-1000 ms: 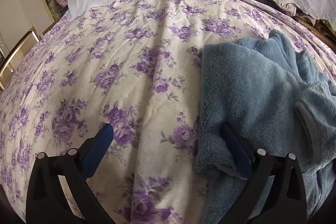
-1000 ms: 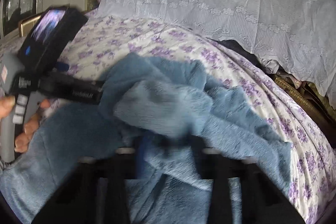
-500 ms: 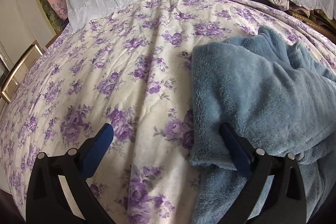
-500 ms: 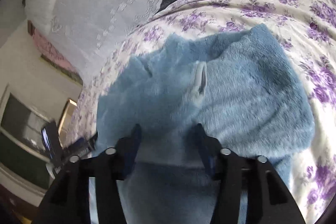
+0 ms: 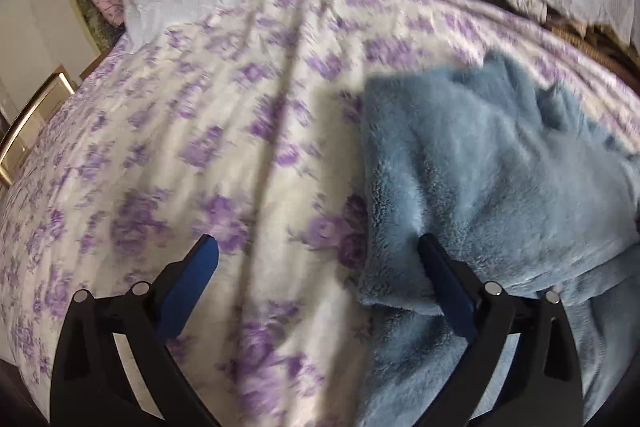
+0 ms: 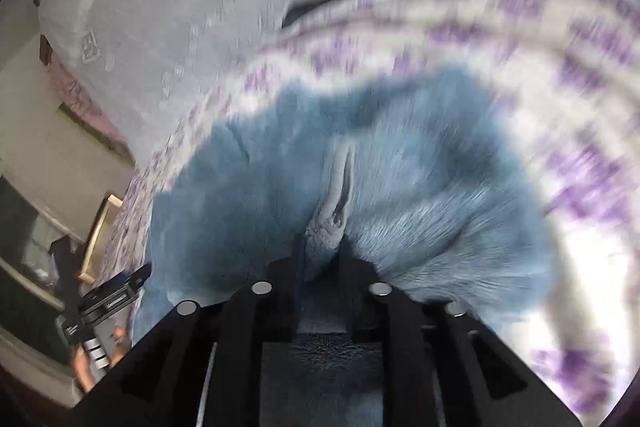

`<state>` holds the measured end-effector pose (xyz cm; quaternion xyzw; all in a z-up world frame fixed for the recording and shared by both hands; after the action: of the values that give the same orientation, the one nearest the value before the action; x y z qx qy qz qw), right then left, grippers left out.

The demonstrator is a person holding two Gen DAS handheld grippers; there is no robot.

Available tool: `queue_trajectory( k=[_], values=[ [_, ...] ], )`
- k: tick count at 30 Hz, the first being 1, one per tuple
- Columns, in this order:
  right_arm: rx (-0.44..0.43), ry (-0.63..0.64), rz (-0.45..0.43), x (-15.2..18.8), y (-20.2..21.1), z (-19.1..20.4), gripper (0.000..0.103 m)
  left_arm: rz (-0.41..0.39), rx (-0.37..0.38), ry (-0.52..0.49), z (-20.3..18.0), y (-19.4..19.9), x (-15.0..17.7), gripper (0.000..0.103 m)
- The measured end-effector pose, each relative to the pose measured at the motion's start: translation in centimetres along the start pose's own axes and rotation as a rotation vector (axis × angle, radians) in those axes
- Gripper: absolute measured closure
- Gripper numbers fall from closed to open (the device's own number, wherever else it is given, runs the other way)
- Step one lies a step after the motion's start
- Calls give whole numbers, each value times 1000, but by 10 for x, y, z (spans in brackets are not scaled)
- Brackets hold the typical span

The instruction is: Fold small clothes

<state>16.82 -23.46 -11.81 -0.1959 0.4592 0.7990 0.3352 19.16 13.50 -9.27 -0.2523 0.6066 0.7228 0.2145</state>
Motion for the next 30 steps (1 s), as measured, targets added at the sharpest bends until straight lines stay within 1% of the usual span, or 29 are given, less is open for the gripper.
queue_trajectory(
  k=[1, 2, 3, 4, 5, 7, 8, 10, 11, 12, 13, 14, 16, 17, 19, 20, 21, 22, 23, 24, 25, 26, 27, 28, 29, 30],
  values=[
    [40, 38, -82, -8, 18, 7, 82, -38, 1, 18, 4, 14, -6, 6],
    [49, 92, -132, -14, 29, 17, 81, -69, 10, 27, 4, 24, -12, 6],
    [49, 148, -148, -19, 33, 30, 78, -91, 34, 29, 1, 33, -18, 6],
    [48, 204, -142, -23, 33, 45, 77, -94, 89, 19, -9, 40, -26, 6],
    [49, 230, -130, -25, 29, 56, 77, -79, 130, 1, -19, 40, -30, 6],
    [43, 255, -79, -31, 8, 74, 77, -27, 205, -67, -52, 29, -37, 6],
    [47, 267, -51, -33, -8, 81, 77, -17, 207, -94, -63, 22, -39, 6],
    [78, 284, 5, -34, -43, 85, 77, 0, 172, -156, -85, -1, -41, 6],
    [105, 294, 38, -29, -59, 84, 77, 27, 127, -183, -93, -26, -38, 6],
    [133, 300, 74, -22, -77, 79, 76, 49, 105, -179, -96, -44, -32, 4],
    [152, 303, 115, -12, -98, 68, 76, 76, 123, -153, -96, -59, -27, 4],
    [138, 312, 91, -9, -107, 65, 76, 116, 187, -94, -91, -69, -26, 4],
    [113, 284, 70, -12, -101, 65, 75, 112, 251, -20, -77, -65, -32, 4],
    [105, 282, 62, -11, -97, 65, 75, 116, 283, 14, -71, -65, -30, 4],
    [85, 273, 23, -9, -76, 67, 75, 105, 320, 64, -61, -56, -27, 4],
    [65, 275, -2, -7, -60, 69, 72, 78, 327, 83, -54, -43, -27, 5],
    [50, 285, -14, -5, -49, 72, 62, 54, 332, 83, -51, -32, -26, 5],
    [50, 307, -19, -2, -37, 74, 55, 37, 328, 72, -48, -23, -24, 5],
    [63, 329, -13, 2, -32, 73, 53, 29, 299, 41, -47, -16, -20, 5],
    [87, 354, 10, 10, -32, 70, 52, 37, 259, 5, -47, -17, -13, 5],
    [115, 377, 73, 27, -43, 59, 51, 64, 212, -31, -48, -22, -5, 4],
    [111, 375, 88, 32, -48, 55, 51, 108, 189, -62, -52, -35, 7, 4],
    [101, 366, 83, 32, -46, 55, 51, 116, 202, -55, -52, -40, 13, 4],
    [99, 355, 89, 28, -42, 56, 52, 112, 210, -38, -51, -39, 11, 4],
    [99, 347, 83, 26, -39, 56, 53, 110, 216, -12, -46, -32, 7, 4],
    [103, 339, 66, 24, -33, 56, 53, 90, 226, 17, -41, -23, 4, 4]
  ],
)
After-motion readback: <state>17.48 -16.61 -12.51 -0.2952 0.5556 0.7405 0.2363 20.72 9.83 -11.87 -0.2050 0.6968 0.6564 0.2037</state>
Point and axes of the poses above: each gripper's, at about its wrist camera, not at the fingertips, and y roughly against the way its jaws point, z to its left, x to its underside, the point moved 6 cm from there along -y, roughly the way its jaws point, and after that the axes turned 1 degree about -z, right-handed, at the moved point
